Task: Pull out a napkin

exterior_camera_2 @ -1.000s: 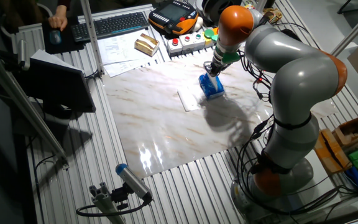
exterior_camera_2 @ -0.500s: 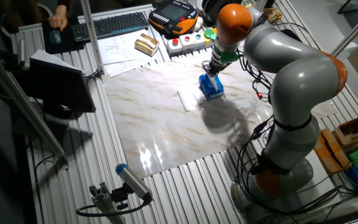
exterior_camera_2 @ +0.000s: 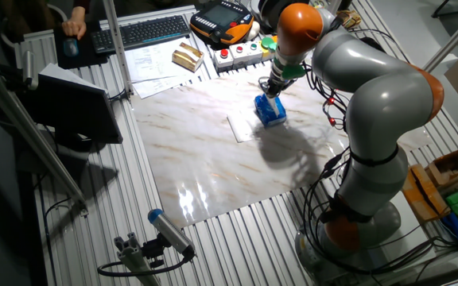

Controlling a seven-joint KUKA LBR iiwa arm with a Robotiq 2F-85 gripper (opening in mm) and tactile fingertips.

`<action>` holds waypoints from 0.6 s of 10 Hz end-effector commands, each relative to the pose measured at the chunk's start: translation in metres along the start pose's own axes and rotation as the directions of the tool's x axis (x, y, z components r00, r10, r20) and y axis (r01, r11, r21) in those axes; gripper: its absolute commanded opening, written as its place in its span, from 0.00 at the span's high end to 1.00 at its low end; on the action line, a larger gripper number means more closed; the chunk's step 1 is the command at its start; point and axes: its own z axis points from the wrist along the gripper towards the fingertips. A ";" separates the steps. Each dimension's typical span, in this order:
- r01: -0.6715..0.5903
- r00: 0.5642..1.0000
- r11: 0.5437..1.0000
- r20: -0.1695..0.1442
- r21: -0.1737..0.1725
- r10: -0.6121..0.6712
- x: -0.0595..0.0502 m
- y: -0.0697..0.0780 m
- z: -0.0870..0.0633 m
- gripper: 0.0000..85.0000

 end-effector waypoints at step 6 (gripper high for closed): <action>-0.004 1.000 1.000 -0.002 -0.001 0.004 0.002 -0.005 -0.006 0.99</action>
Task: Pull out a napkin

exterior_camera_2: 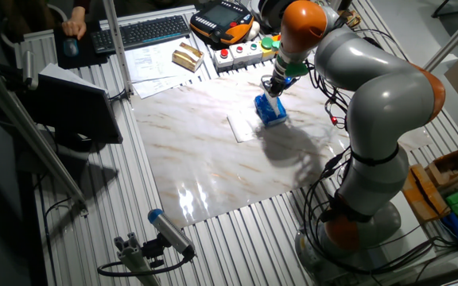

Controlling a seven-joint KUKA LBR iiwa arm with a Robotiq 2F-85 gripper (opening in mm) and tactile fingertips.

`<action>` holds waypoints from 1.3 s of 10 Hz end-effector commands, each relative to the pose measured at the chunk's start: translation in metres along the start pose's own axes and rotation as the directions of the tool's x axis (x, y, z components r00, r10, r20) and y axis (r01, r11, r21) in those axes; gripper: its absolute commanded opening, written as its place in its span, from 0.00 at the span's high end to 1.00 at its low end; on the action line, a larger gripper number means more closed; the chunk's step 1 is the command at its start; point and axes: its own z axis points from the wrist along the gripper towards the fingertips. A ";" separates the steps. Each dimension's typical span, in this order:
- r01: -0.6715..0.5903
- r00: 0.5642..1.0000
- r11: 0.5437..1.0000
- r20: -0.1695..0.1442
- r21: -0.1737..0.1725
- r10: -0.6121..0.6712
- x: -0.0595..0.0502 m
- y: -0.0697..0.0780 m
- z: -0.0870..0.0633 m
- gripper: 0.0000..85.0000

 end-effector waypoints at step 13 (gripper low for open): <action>-0.024 0.999 0.999 -0.029 -0.022 0.023 0.017 0.002 -0.017 0.99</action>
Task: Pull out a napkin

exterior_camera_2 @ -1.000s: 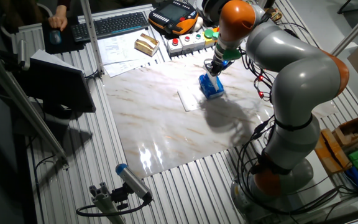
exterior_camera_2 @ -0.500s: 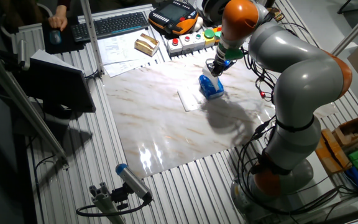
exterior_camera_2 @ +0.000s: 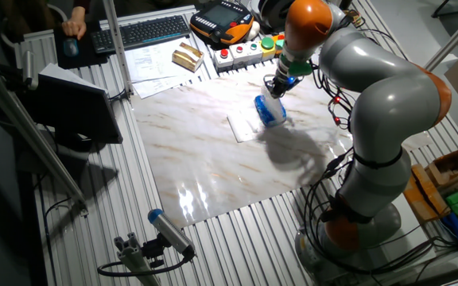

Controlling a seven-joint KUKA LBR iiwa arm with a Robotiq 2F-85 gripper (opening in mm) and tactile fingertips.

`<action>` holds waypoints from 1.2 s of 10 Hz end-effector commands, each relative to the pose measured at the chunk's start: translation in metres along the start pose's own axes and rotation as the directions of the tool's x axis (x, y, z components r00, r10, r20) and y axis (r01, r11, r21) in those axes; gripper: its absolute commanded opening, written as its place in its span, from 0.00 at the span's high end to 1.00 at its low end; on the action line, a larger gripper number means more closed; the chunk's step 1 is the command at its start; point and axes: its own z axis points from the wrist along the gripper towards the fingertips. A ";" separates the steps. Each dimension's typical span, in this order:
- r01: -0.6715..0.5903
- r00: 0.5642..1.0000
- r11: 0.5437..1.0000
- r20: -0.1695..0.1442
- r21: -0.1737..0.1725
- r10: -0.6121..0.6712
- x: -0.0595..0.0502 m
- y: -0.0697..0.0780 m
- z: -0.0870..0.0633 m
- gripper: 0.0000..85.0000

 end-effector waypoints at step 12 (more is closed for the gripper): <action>-0.064 0.998 0.998 0.013 0.002 0.064 -0.020 0.041 0.044 0.99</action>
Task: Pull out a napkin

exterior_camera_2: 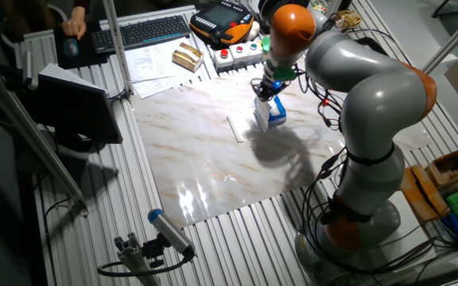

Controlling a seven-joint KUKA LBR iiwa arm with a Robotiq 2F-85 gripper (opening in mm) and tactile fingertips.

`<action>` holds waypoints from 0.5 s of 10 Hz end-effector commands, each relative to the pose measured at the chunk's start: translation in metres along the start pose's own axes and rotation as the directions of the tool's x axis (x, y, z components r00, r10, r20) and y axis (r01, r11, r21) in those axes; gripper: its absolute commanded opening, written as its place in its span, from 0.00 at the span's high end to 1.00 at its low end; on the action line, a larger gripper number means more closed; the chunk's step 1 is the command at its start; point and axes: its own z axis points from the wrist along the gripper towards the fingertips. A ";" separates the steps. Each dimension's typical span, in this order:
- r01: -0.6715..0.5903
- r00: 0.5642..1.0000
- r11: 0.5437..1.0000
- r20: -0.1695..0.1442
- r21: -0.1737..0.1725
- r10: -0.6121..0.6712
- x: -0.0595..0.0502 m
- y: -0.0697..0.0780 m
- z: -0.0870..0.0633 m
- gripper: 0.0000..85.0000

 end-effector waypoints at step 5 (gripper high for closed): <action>0.015 1.000 1.000 0.010 0.017 -0.015 -0.003 0.011 0.019 0.98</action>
